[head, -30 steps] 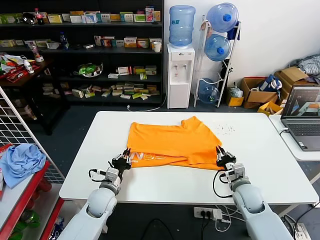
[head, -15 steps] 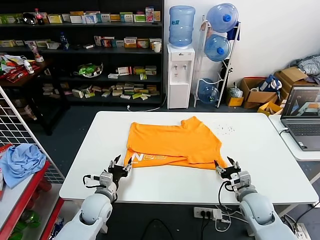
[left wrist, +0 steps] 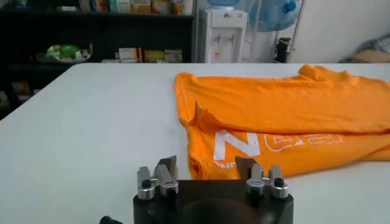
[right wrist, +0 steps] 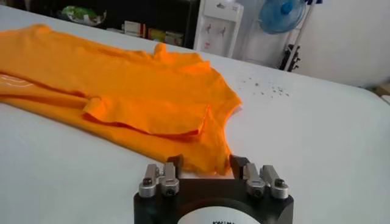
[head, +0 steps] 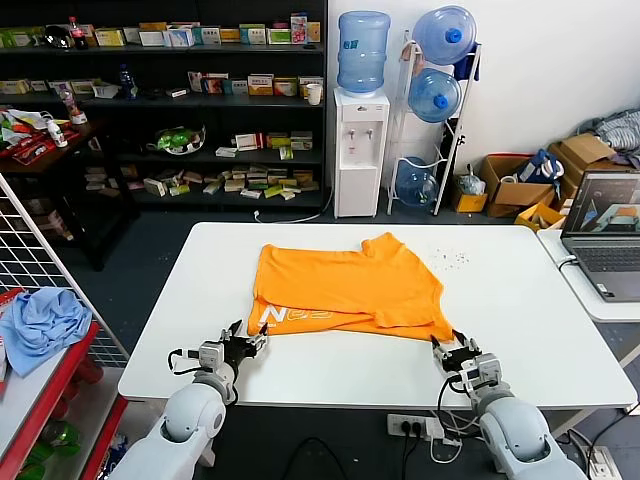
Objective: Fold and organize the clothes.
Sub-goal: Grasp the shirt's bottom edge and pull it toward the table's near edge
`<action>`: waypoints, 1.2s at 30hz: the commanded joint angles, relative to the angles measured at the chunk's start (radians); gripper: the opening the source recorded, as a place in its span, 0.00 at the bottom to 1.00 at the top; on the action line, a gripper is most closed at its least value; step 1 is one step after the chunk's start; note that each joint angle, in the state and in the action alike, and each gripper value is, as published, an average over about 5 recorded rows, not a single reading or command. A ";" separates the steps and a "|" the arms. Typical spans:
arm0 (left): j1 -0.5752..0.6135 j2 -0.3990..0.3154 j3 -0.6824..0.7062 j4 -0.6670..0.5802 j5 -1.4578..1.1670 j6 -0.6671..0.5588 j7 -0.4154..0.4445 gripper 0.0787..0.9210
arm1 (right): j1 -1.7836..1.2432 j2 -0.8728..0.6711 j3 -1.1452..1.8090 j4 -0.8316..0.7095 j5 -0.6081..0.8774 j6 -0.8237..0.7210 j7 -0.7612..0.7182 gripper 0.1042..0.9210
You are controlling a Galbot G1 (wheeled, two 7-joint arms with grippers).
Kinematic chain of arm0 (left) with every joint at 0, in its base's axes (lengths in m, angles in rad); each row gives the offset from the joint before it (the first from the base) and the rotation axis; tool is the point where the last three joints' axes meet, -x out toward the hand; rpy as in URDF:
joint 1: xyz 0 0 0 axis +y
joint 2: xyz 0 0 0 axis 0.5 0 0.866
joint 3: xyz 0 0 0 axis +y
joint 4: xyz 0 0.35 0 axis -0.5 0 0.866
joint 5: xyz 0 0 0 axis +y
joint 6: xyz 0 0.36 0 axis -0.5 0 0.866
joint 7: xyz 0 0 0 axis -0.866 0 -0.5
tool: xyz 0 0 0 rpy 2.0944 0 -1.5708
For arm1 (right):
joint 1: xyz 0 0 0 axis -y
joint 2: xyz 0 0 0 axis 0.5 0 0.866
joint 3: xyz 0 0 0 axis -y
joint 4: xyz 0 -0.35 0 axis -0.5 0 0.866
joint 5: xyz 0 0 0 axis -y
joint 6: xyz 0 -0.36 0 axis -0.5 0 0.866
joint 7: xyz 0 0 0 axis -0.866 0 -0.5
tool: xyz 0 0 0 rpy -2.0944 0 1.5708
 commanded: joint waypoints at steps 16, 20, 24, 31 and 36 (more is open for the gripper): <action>0.146 0.078 -0.011 -0.180 -0.062 0.045 -0.030 0.05 | -0.120 -0.076 0.039 0.140 0.040 -0.048 0.041 0.02; 0.211 0.091 -0.016 -0.268 -0.063 0.052 -0.053 0.03 | -0.197 -0.088 0.054 0.226 0.039 -0.068 0.064 0.02; 0.276 0.105 -0.021 -0.341 -0.058 0.059 -0.069 0.03 | -0.277 -0.091 0.066 0.318 0.030 -0.092 0.083 0.02; 0.350 0.129 -0.032 -0.413 -0.050 0.073 -0.077 0.03 | -0.372 -0.087 0.083 0.407 0.014 -0.131 0.102 0.02; 0.372 0.134 -0.036 -0.426 -0.039 0.090 -0.074 0.05 | -0.381 -0.089 0.093 0.403 0.014 -0.152 0.102 0.04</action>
